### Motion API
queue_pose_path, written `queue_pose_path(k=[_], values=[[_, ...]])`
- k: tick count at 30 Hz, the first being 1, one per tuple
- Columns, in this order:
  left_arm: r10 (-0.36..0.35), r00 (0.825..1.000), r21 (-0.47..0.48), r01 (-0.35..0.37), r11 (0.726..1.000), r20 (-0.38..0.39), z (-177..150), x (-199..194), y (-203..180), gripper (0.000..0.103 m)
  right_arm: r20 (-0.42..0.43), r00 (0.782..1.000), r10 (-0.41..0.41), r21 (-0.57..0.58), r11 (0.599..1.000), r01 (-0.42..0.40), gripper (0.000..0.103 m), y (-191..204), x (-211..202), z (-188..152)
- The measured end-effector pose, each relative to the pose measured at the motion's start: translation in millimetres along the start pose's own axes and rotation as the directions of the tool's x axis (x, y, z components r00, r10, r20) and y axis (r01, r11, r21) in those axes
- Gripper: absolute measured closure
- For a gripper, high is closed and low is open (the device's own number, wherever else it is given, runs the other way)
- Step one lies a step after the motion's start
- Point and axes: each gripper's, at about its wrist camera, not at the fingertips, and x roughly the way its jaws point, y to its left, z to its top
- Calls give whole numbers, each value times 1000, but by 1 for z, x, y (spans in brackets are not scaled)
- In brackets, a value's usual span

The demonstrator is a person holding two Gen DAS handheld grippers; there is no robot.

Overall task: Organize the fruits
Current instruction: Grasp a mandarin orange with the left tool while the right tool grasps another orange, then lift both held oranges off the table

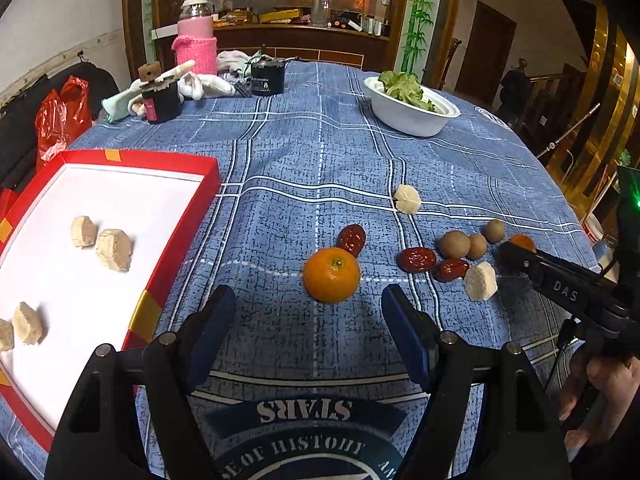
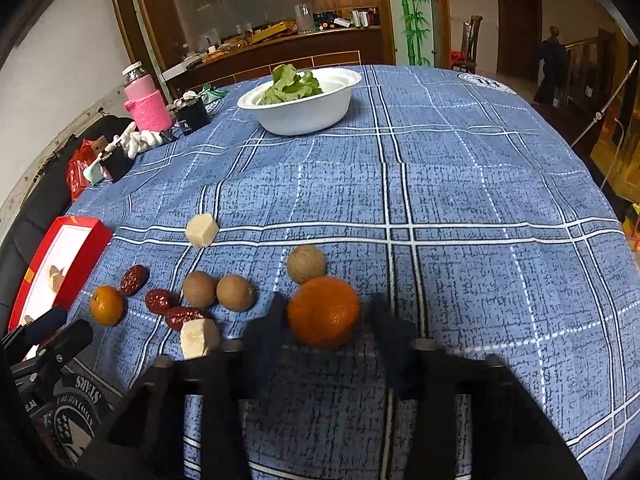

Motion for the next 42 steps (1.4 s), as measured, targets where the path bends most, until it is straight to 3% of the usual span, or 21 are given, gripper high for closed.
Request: queue_pose_path(k=[14, 18, 19, 20, 25, 42], values=[[27, 999, 7, -27, 1000, -18, 8, 21, -13, 28, 38, 998, 48, 25, 998, -49, 67, -6, -8, 0], [49, 999, -1, -49, 999, 12, 7, 23, -12, 28, 42, 998, 54, 13, 998, -55, 67, -3, -9, 0], [52, 999, -2, -52, 999, 17, 7, 23, -11, 34, 43, 998, 54, 6, 999, -54, 67, -2, -10, 0], [55, 998, -4, -55, 998, 15, 7, 23, -11, 51, 44, 998, 53, 3, 999, -54, 67, -1, -10, 0], [27, 1000, 49, -28, 998, 4, 6, 26, -21, 72, 46, 997, 54, -3, 999, -54, 67, 0, -11, 0], [11, 1000, 36, -11, 999, 8, 6, 25, -19, 73, 82, 993, 90, -19, 996, -89, 67, 5, -18, 1]])
